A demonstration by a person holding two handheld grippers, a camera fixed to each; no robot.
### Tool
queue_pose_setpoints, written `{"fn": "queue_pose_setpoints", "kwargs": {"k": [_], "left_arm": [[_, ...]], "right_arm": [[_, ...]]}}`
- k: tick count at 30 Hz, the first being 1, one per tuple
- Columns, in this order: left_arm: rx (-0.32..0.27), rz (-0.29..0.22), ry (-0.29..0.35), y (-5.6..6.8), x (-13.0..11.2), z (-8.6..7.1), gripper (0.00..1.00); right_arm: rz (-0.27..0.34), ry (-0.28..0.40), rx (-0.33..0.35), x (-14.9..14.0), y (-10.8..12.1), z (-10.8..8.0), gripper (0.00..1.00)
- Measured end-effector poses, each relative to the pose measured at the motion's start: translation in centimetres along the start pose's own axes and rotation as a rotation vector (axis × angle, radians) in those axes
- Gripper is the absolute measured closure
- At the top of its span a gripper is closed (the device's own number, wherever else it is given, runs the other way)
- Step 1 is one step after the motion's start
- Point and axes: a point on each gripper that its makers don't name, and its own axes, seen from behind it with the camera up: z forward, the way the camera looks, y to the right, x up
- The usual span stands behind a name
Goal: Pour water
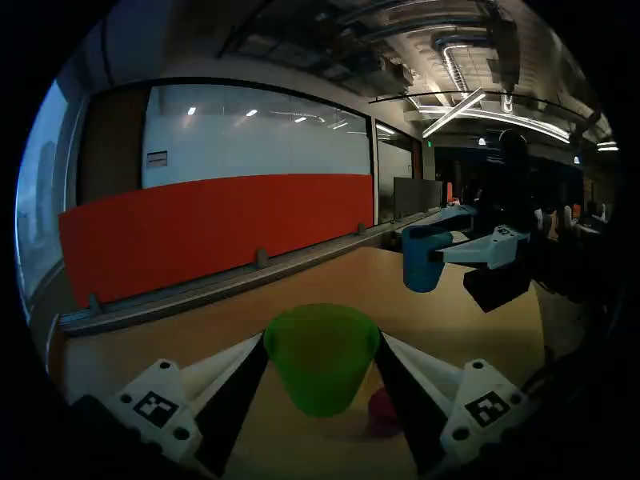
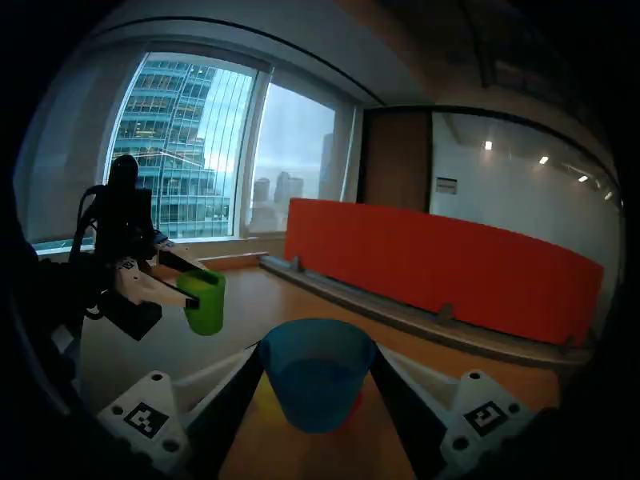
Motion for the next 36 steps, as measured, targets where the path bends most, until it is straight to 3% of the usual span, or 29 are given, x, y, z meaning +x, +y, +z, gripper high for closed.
{"fn": "queue_pose_setpoints", "kwargs": {"k": [10,23,36], "left_arm": [[-0.037,-0.001,0.006,2.6,0.0,0.3,0.11],[-0.087,0.009,0.013,5.6,0.3,1.1,0.11],[-0.121,0.022,0.017,7.4,0.7,1.8,0.11]], "right_arm": [[-0.111,0.015,0.033,2.4,-0.7,0.5,0.06],[-0.305,0.025,0.067,5.3,-1.5,2.1,0.07],[-0.459,0.065,0.077,8.5,-2.5,3.6,0.06]]}}
